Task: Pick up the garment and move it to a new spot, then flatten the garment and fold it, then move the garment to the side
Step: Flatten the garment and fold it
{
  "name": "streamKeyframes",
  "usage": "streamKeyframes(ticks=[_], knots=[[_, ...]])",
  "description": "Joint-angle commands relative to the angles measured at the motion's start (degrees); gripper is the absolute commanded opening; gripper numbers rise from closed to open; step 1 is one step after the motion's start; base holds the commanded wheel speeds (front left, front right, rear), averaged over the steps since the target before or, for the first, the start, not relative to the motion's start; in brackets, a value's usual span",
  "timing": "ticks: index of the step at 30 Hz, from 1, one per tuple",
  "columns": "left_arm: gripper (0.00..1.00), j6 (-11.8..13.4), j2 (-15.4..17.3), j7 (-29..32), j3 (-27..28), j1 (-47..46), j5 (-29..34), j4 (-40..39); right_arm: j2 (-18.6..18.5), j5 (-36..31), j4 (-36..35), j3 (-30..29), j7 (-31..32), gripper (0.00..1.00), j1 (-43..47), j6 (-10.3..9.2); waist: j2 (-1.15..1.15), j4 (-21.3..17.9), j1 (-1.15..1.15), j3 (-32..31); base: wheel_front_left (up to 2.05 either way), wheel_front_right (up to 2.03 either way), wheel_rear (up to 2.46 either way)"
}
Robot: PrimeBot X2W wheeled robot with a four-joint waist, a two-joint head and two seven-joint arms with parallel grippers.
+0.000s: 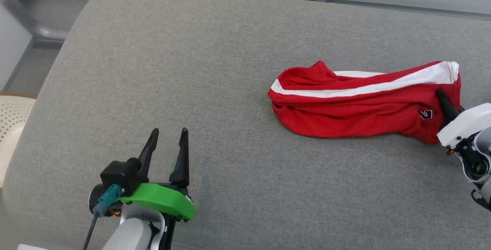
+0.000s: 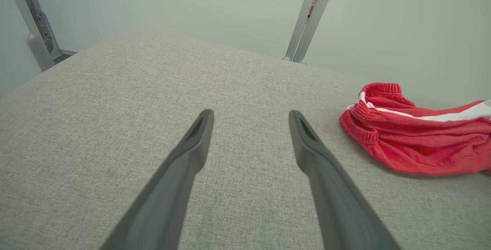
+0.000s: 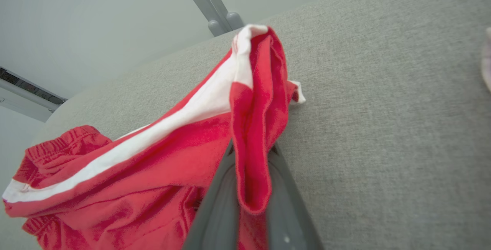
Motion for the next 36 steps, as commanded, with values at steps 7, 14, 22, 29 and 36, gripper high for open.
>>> streamKeyframes(ticks=[7, 14, 22, 29, 36], knots=[[1.0, -1.3, -0.7, -0.1, 0.9, 2.7, 0.8, 1.5, -1.2, -4.9, 1.0, -2.1, -1.0, 0.0, 0.1, -0.02, 0.0, -5.4, 0.0, -5.8, 0.0, 0.0, 0.0], [1.0, -2.3, -1.3, -0.1, 0.4, 3.6, 0.4, 2.9, 1.7, -13.5, -0.1, -1.5, -0.9, 0.0, -3.5, -0.02, 0.0, -2.4, 0.0, -8.2, 0.0, 0.0, 0.0], [1.0, -2.6, -2.0, -0.1, 0.2, 4.5, -0.2, 3.6, 10.5, -17.4, 5.1, 3.5, 2.8, 0.0, -6.5, -0.02, 0.0, 2.1, 0.0, -9.3, 0.0, 0.0, 0.0], [1.0, -3.2, -3.6, -0.1, 0.5, 4.2, 0.3, 4.3, 19.6, -18.2, 15.3, 4.8, 5.7, 0.0, -8.2, -0.03, 0.0, 4.1, 0.0, -7.9, 0.0, 0.0, 0.0], [1.0, -3.7, -4.1, -0.1, 2.0, 4.0, 1.1, 4.8, 24.8, -18.8, 17.2, 6.7, 6.6, 1.0, -7.2, -0.02, 0.0, 2.3, 0.0, -6.8, 0.0, 0.0, 0.0]])
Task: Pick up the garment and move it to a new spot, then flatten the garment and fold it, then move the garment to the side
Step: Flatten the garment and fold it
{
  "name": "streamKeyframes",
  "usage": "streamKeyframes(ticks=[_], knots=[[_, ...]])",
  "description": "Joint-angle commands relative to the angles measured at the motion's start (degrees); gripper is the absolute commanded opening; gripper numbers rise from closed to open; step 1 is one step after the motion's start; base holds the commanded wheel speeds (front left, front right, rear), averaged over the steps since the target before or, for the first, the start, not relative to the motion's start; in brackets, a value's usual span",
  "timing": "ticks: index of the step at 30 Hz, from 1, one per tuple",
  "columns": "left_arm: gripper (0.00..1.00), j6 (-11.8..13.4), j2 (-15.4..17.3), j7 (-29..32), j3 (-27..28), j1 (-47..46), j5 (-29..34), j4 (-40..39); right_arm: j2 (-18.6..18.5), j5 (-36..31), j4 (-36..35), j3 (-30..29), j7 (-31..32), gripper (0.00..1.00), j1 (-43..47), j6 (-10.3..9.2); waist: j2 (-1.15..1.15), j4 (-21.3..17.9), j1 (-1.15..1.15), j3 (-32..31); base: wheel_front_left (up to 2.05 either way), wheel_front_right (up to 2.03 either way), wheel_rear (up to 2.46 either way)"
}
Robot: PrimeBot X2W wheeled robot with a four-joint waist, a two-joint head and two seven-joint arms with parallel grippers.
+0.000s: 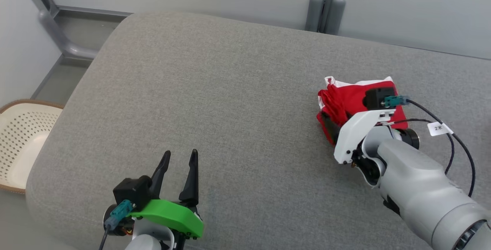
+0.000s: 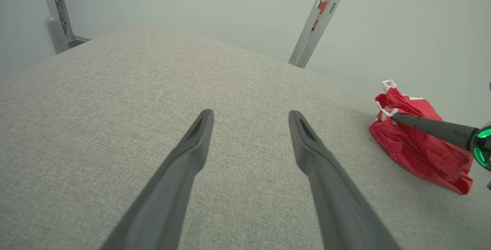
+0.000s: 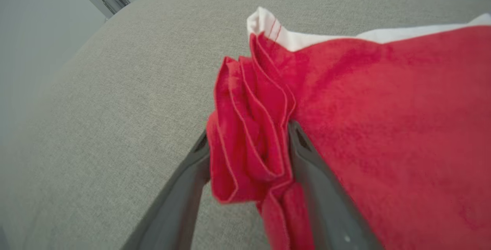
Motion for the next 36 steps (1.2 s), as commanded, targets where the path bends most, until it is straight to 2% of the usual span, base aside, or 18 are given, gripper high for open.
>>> streamKeyframes(ticks=[1, 6, 10, 14, 17, 23, 25, 30, 36], knots=[[1.0, -0.3, 0.1, -0.1, 0.4, 0.2, 0.7, 0.3, 0.3, -0.1, -0.8, 0.4, -0.1, 1.0, 1.1, -0.01, 0.0, -1.6, 0.0, 0.2, 0.0, 0.0, 0.0], [1.0, -0.6, 0.3, -0.1, 1.8, 0.6, 1.3, 0.2, -0.2, 1.0, -6.4, 1.1, -3.2, 1.0, 1.7, -0.01, 0.0, -5.3, 0.0, -0.5, 0.0, 0.0, 0.0], [1.0, -0.6, 0.5, -0.1, 3.4, 1.6, 1.5, -0.4, -3.8, 1.4, -13.0, 0.7, -6.3, 1.0, 2.1, -0.02, 0.0, -8.9, 0.0, -1.6, 0.0, 0.0, 0.0], [1.0, -0.5, 0.8, -0.1, 5.3, 2.8, 2.0, -1.6, -9.1, -0.4, -19.6, -1.3, -7.5, 1.0, 3.0, -0.02, 0.0, -12.5, 0.0, -3.1, 0.0, 0.0, 0.0], [1.0, -0.4, 1.1, -0.1, 7.2, 4.0, 2.8, -3.3, -13.5, -4.3, -25.3, -7.0, -7.5, 1.0, 4.9, -0.01, 0.0, -15.1, 0.0, -4.3, 0.0, 0.0, 0.0], [1.0, 0.3, 2.1, -0.1, 11.6, 6.5, 5.2, -7.3, -17.7, -12.2, -35.0, -18.1, -7.5, 1.0, 13.4, -0.01, 0.0, -19.5, 0.0, -5.5, 0.0, 0.0, 0.0], [1.0, 0.4, 2.2, -0.1, 12.4, 7.1, 5.8, -8.4, -18.0, -14.7, -37.3, -22.1, -7.5, 1.0, 17.2, -0.01, 0.0, -20.5, 0.0, -5.5, 0.0, 0.0, 0.0], [1.0, 0.4, 2.1, -0.1, 14.0, 7.9, 8.0, -10.6, -15.8, -21.2, -43.1, -30.7, -7.5, 1.0, 26.2, -0.01, 0.0, -22.4, 0.0, -5.0, 0.0, 0.0, 0.0], [1.0, -0.5, 1.4, -0.1, 15.2, 8.7, 10.0, -11.8, -11.8, -27.6, -46.5, -36.2, -7.5, 1.0, 35.1, -0.01, 0.0, -23.5, 0.0, -4.8, 0.0, 0.0, 0.0]])
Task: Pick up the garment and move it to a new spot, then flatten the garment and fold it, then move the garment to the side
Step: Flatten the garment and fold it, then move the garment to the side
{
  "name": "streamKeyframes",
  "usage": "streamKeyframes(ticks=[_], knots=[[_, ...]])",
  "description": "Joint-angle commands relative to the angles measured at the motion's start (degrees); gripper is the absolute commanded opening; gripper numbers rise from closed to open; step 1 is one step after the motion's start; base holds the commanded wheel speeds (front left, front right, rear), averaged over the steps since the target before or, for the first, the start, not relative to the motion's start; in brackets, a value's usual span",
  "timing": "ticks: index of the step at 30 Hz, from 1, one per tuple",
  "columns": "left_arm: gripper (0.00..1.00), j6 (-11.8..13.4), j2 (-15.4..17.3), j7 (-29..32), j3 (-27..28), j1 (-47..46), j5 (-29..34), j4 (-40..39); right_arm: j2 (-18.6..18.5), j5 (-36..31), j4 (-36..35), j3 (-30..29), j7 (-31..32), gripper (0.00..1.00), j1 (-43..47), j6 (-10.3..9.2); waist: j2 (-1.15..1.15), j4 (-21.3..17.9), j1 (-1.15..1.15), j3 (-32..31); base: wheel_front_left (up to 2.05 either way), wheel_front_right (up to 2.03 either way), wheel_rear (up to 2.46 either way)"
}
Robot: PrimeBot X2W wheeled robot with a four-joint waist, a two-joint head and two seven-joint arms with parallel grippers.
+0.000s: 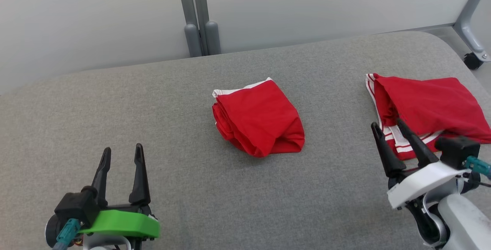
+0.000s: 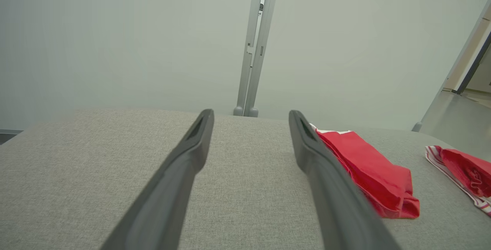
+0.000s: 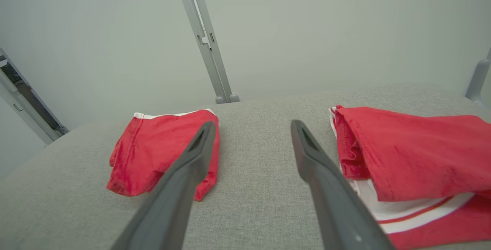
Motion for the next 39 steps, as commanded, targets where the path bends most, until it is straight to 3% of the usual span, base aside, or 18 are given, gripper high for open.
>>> streamKeyframes(ticks=[1, 6, 13, 20, 29, 35, 39], knots=[[1.0, -0.4, -0.1, 0.0, 0.5, 1.3, 0.6, 0.0, 1.0, -1.1, -0.5, -0.9, -0.1, 1.0, 1.7, -0.01, 0.0, -0.5, 0.0, -0.1, 0.0, 0.0, 0.0], [1.0, -0.9, -1.0, 0.0, 1.2, 2.1, 2.4, 0.7, 3.7, -4.8, -1.8, -3.5, -0.1, 1.0, 5.1, -0.01, 0.0, -0.8, 0.0, -0.3, 0.0, 0.0, 0.0], [1.0, -1.7, -2.1, 0.0, 1.7, 2.2, 3.4, 1.6, 4.2, -6.3, -2.4, -4.4, -0.1, 1.0, 5.0, -0.01, 0.0, 0.0, 0.0, -0.4, 0.0, 0.0, 0.0], [1.0, -2.3, -3.5, 0.0, 2.3, 2.3, 4.1, 2.0, 3.4, -5.2, 2.4, 1.8, 2.4, 1.0, -3.4, -0.01, 0.0, 1.4, 0.0, 0.3, 0.0, 0.0, 0.0], [1.0, -3.5, -5.0, 0.0, 0.7, -1.9, 5.2, 3.2, 3.1, 0.0, 16.7, 8.5, 10.2, 1.0, -21.7, -0.02, 0.0, 9.0, 0.0, 5.4, 0.0, 0.0, 0.0], [1.0, -3.6, -6.1, 0.0, -0.3, -4.1, 5.5, 3.2, 1.5, 7.5, 25.6, 12.4, 20.3, 1.0, -29.1, -0.03, 0.0, 15.2, 0.0, 9.3, 0.0, 0.0, 0.0], [1.0, -3.9, -6.5, 0.0, -0.6, -5.0, 5.8, 2.8, 0.1, 11.7, 29.7, 13.5, 23.9, 1.0, -31.5, -0.03, 0.0, 18.9, 0.0, 11.1, 0.0, 0.0, 0.0]])
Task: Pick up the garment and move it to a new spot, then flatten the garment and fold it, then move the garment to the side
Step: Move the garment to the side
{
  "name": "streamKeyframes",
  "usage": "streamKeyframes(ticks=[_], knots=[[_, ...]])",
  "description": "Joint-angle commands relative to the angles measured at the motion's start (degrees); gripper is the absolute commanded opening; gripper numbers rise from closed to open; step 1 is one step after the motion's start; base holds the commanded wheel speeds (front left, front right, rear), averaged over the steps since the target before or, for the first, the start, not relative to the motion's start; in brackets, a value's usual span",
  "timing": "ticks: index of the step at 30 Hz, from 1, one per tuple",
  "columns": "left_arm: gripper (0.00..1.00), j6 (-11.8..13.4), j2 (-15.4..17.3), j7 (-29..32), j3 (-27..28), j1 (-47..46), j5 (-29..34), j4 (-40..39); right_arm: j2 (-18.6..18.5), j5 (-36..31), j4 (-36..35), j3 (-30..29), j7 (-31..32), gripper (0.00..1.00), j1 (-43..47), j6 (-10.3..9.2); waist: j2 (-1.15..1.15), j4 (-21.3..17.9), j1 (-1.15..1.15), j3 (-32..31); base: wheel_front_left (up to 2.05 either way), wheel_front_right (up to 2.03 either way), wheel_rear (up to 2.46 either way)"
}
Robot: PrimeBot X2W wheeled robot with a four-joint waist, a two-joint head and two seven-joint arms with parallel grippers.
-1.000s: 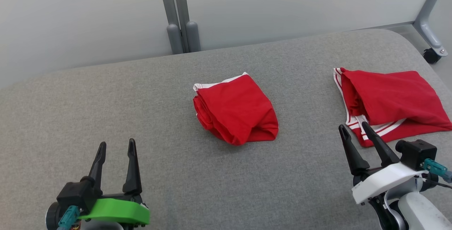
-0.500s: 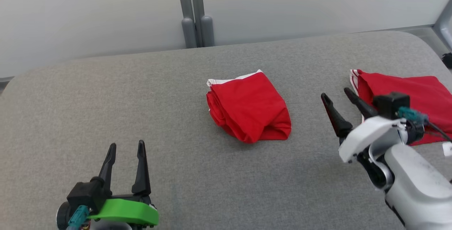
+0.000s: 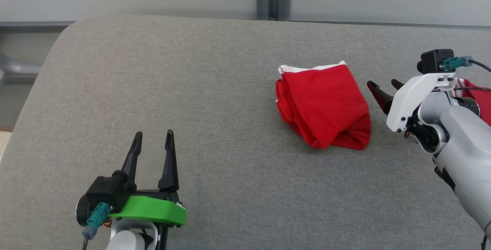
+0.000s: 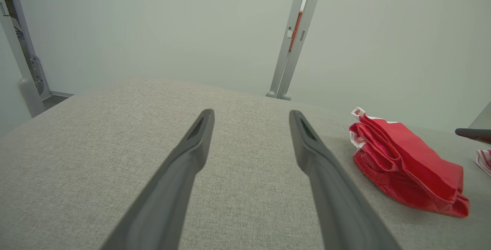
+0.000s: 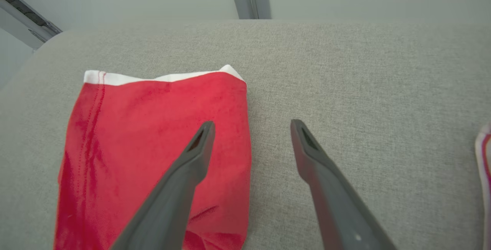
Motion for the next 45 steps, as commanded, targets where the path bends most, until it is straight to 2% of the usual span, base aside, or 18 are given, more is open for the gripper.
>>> streamKeyframes(ticks=[1, 8, 17, 18, 19, 20, 21, 26, 32, 37, 45], knots=[[1.0, -0.2, -0.2, 0.0, 0.0, -1.2, 0.9, -0.3, -0.3, 2.1, 1.2, -0.1, 1.2, 1.0, -0.7, -0.05, 0.0, 6.0, 0.0, 4.5, 0.0, 0.0, 0.0], [1.0, -0.7, -0.6, 0.0, 0.2, -1.4, 0.9, -0.9, -1.8, 7.7, 5.7, 2.0, 7.0, 1.0, -1.7, -0.04, 0.0, 9.4, 0.0, 5.5, 0.0, 0.0, 0.0], [1.0, -0.7, -0.7, 0.0, 0.0, -1.8, -0.1, -1.2, -1.9, 11.5, 11.3, 4.0, 12.6, 1.0, -1.4, -0.08, 0.0, 11.1, 0.0, 6.7, 0.0, 0.0, 0.0], [1.0, -0.6, -0.7, 0.0, 0.0, -1.7, -0.1, -1.1, -1.7, 11.8, 11.6, 4.4, 12.8, 0.95, -1.2, -0.09, 0.0, 11.0, 0.0, 6.5, 0.0, 0.0, 0.0], [1.0, -0.5, -0.7, 0.0, 0.0, -1.6, -0.1, -1.0, -1.6, 12.1, 11.7, 4.6, 12.9, 0.82, -1.0, -0.09, 0.0, 10.9, 0.0, 6.4, 0.0, 0.0, 0.0], [1.0, -0.4, -0.7, 0.0, 0.1, -1.6, -0.2, -0.9, -1.6, 12.4, 11.4, 4.7, 12.4, 0.04, -0.9, -0.09, 0.0, 10.7, 0.0, 6.1, 0.0, 0.0, 0.0], [1.0, -0.4, -0.7, 0.0, 0.2, -1.5, -0.3, -0.8, -1.6, 12.6, 11.2, 4.9, 12.0, 0.0, -0.8, -0.09, 0.0, 10.5, 0.0, 5.9, 0.0, 0.0, 0.0], [1.0, -0.5, -0.7, 0.0, 0.2, -1.1, 0.2, -0.7, -2.5, 13.0, 8.6, 5.9, 6.7, 0.0, -1.2, -0.09, 0.0, 8.5, 0.0, 4.1, 0.0, 0.0, 0.0], [1.0, -1.4, -0.6, 0.0, 1.5, 0.2, 1.6, -0.1, -2.7, 15.3, 3.8, 6.9, -0.8, 0.0, 1.5, -0.06, 0.0, 4.2, 0.0, -0.3, 0.0, 0.0, 0.0], [1.0, -3.1, 0.1, 0.0, 1.2, 0.9, 2.8, 0.6, -3.4, 18.9, -1.5, 7.8, -3.5, 0.0, 6.0, -0.03, 0.0, -1.5, 0.0, -2.6, 0.0, 0.0, 0.0], [1.0, -5.1, -0.1, 0.0, -1.9, 0.3, 2.7, 2.2, -4.6, 20.4, -7.8, 10.6, -6.0, 0.0, 9.6, -0.03, 0.0, -12.4, 0.0, -3.4, 0.0, 0.0, 0.0]])
